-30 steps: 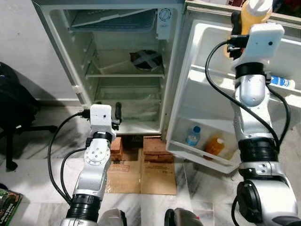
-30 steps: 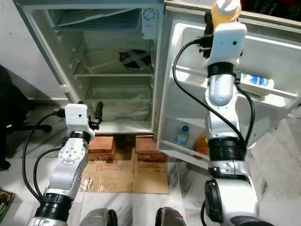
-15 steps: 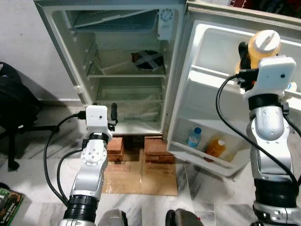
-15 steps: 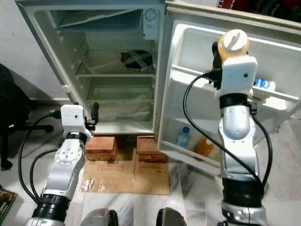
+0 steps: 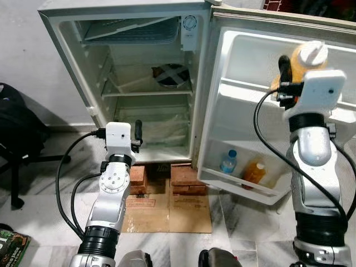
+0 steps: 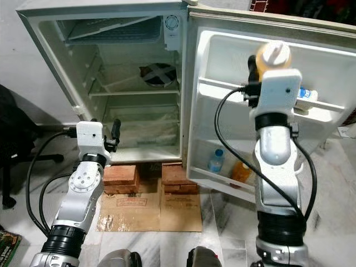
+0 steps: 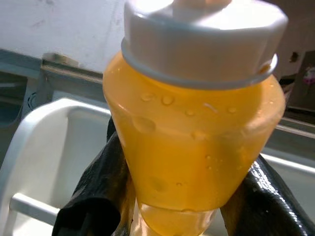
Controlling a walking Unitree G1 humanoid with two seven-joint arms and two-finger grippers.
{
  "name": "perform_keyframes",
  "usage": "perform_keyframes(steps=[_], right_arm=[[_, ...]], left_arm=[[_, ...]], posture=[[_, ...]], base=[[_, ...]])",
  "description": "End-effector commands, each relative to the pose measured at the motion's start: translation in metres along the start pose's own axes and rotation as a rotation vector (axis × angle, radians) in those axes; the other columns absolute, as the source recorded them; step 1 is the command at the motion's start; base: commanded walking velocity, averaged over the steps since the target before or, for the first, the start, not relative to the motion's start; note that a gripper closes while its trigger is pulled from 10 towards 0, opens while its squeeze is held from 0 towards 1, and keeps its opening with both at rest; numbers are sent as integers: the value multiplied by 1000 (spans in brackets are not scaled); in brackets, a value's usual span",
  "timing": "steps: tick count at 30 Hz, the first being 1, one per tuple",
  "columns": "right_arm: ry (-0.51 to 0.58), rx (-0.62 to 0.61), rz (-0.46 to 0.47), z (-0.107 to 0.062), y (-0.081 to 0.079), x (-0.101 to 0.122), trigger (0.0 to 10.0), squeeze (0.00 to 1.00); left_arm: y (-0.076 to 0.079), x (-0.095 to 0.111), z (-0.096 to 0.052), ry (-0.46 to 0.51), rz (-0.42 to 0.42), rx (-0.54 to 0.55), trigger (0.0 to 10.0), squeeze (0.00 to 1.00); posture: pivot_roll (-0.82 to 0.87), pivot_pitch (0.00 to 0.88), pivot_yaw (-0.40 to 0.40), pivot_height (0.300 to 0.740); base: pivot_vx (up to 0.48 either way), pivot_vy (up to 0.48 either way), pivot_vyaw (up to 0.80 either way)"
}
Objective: Restocking fridge
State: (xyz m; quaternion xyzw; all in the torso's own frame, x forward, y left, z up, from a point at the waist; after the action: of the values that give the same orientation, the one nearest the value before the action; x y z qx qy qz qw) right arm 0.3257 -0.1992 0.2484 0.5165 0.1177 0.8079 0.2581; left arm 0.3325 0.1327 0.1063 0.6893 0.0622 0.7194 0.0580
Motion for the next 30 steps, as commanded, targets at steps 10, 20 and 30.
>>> perform_keyframes(steps=[10, 20, 30], right_arm=[[-169, 64, -9, -42, -16, -41, 10000, 0], [-132, 110, 20, -43, -24, -34, 10000, 0], [-198, 185, 20, -56, -43, -53, 10000, 0]], left_arm=[[-6, -3, 0, -5, 16, 33, 10000, 0], [-4, -5, 2, -7, 22, 37, 10000, 0], [-5, -5, 1, -6, 22, 46, 10000, 0]], posture=[[-51, 65, 47, 740], [-53, 57, 44, 740], [-43, 60, 38, 740]], base=[[0, 0, 0], [-225, 0, 0], [-373, 0, 0]])
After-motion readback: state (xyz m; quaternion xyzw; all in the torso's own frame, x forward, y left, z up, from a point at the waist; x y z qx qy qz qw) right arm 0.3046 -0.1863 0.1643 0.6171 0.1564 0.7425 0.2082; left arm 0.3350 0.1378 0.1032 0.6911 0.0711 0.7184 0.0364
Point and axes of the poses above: a point about 5 cm out from each wrist's last joint towards the gripper, its own z axis pointing out of the wrist towards the gripper, its own x axis along the axis of the wrist's last joint, y = z × x, the point moved 3 cm from there along z, pointing out of the wrist towards the gripper, and after that the axes turned 15 degrees about -z, right-handed, at the moved point
